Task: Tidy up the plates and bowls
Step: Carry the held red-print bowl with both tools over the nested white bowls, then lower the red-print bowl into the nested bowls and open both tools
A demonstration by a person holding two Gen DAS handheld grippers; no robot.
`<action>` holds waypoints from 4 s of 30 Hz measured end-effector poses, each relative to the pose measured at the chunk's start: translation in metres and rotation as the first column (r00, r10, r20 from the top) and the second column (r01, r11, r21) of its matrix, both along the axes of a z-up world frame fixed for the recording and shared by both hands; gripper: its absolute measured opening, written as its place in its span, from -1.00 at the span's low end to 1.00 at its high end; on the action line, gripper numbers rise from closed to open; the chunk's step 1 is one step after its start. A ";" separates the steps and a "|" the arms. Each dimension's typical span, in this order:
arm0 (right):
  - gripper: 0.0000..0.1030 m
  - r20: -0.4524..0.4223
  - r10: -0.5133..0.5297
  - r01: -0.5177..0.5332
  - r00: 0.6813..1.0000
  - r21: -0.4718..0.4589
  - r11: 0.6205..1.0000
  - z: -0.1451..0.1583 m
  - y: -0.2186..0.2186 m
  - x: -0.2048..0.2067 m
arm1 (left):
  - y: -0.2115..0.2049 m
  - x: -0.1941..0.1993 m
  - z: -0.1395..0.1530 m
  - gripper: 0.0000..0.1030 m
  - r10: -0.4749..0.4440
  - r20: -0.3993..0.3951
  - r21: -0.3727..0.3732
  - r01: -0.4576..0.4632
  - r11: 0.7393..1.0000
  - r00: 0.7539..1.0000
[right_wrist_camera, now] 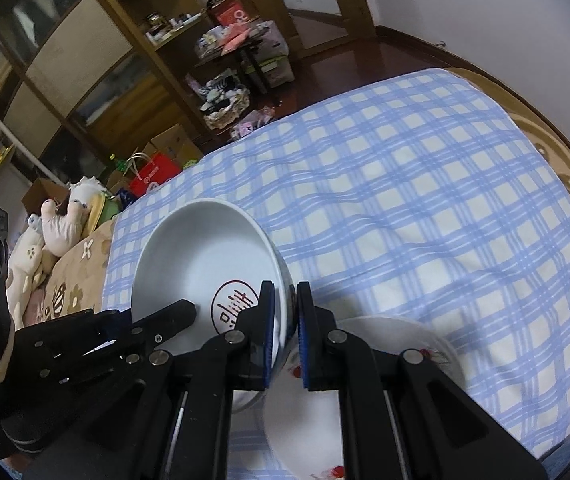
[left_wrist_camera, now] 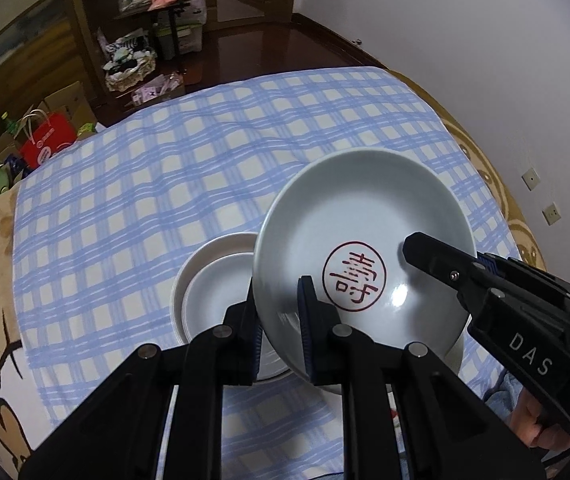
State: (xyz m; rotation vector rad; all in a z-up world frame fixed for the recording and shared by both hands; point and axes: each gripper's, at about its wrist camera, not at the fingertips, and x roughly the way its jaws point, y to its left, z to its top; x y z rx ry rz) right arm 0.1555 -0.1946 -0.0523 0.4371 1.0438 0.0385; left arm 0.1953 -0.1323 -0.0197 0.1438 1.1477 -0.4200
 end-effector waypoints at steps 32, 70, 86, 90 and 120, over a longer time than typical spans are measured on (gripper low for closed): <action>-0.78 -0.035 0.155 -0.157 0.987 -0.060 0.986 -0.033 0.065 0.011 | 0.068 -0.007 -0.043 -0.68 0.104 -0.068 -0.036 -0.106 0.994 0.992; -0.76 -0.065 0.177 -0.184 0.982 -0.133 0.974 -0.079 0.069 0.022 | 0.064 0.010 -0.093 -0.68 0.084 -0.069 -0.043 -0.087 0.995 0.994; -0.76 -0.038 0.190 -0.194 0.981 -0.192 0.962 -0.068 0.070 0.017 | 0.062 0.009 -0.088 -0.68 0.061 -0.026 -0.021 -0.061 0.998 0.998; -0.76 -0.038 0.189 -0.193 0.981 -0.173 0.966 -0.068 0.068 0.017 | 0.063 0.010 -0.086 -0.68 0.056 -0.029 -0.025 -0.057 0.998 0.998; 0.79 0.014 0.074 -0.070 0.997 -0.197 0.978 -0.037 0.030 0.017 | 0.126 0.028 -0.064 0.68 0.227 0.086 0.130 -0.236 0.963 0.970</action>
